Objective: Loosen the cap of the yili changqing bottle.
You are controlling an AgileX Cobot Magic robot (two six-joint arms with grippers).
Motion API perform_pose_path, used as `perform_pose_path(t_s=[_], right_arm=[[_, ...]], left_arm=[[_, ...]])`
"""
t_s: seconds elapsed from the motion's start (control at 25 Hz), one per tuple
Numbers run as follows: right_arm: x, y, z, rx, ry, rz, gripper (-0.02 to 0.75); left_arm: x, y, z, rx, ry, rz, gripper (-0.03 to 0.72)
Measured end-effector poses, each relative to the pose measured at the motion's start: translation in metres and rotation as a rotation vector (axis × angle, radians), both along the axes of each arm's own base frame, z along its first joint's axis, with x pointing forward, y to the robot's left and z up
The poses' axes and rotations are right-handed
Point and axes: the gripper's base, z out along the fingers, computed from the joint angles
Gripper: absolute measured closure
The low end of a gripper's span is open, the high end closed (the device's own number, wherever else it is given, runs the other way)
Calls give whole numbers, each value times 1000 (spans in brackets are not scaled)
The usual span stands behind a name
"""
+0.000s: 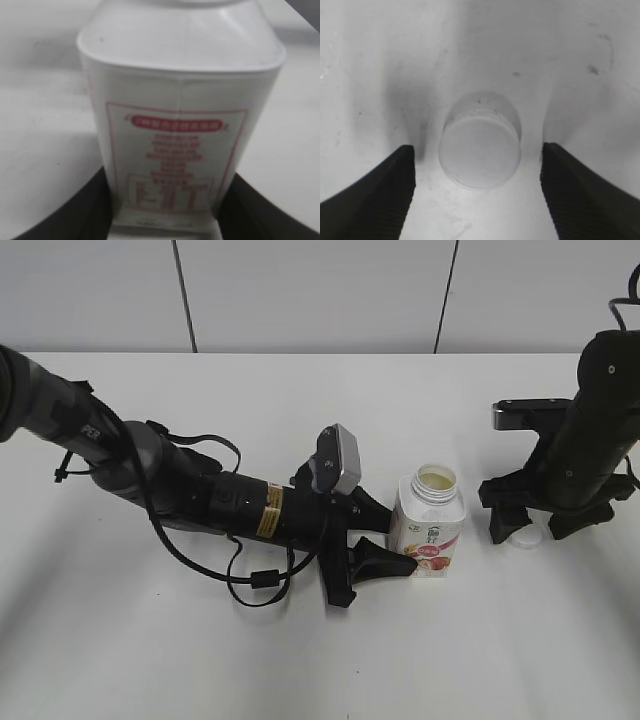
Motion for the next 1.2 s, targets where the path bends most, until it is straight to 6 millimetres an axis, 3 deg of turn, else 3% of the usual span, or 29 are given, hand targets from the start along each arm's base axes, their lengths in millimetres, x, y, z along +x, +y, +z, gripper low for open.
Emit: perform_pose_path(t_s=[0.16,0.28,0.4,0.56,0.8,1.2], right_arm=[[0,0,0,0,0,1,132],[0,0,0,0,1,1,138],[0,0,0,0,1,1,141],[0,0,4,2,-12,7,141],[2,1,29,16,-85,7,141],[-2,0,68,37,-197,7,141]], left_arm=[[0,0,0,0,0,0,276],[0,1,-1,19,-10,-7,145],[0,3,1,31,-24,-23,82],[5,12,7,51,-5,-26,83],[16,36,19,90,8,-38,99],[31,62,79,220,-59,58,102]])
